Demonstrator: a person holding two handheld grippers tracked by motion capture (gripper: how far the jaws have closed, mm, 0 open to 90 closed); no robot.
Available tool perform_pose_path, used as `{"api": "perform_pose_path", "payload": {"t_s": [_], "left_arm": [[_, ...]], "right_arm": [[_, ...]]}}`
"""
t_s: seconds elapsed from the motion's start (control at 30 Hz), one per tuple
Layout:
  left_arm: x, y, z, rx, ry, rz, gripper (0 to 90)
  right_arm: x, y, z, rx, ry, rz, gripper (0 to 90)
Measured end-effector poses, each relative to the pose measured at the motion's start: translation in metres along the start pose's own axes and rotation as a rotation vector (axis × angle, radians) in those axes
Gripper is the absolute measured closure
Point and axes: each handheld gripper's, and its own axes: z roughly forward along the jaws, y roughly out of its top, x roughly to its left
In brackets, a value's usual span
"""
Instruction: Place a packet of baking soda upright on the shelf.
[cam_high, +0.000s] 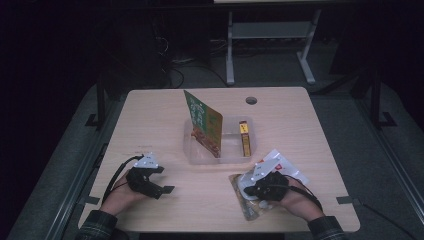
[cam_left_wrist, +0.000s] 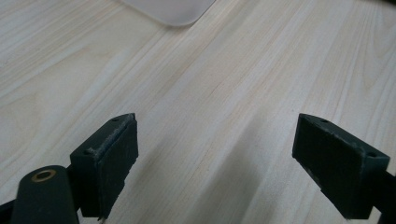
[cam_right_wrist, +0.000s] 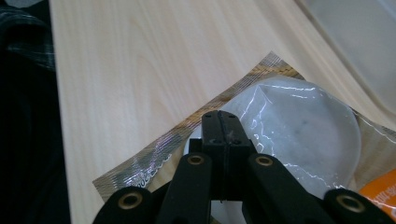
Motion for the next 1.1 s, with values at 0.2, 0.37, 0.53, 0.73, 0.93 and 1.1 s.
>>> {"api": "perform_pose_path", "payload": {"t_s": [0.2,0.37,0.53,0.73,0.93,1.1], "left_arm": [[-0.003,0.001,0.000,0.003,-0.012,0.009,13.9],[-0.005,0.003,0.001,-0.007,-0.029,0.029,13.9],[-0.010,0.008,0.000,-0.034,-0.061,0.038,14.9],[-0.026,0.022,0.005,-0.080,-0.117,0.046,16.7],[-0.047,0.050,0.026,-0.090,-0.162,0.096,21.0],[-0.062,0.068,0.051,-0.067,-0.210,0.140,22.4]], "right_arm": [[0.015,0.017,0.016,-0.015,0.035,-0.069,90.0],[0.028,0.029,0.028,-0.026,0.063,-0.108,90.0],[0.036,0.036,0.034,-0.033,0.084,-0.137,90.0],[0.030,0.029,0.019,-0.077,0.047,-0.064,83.5],[0.011,0.011,-0.009,-0.147,-0.044,0.071,68.8],[0.000,-0.003,-0.027,-0.194,-0.107,0.131,57.0]]}}
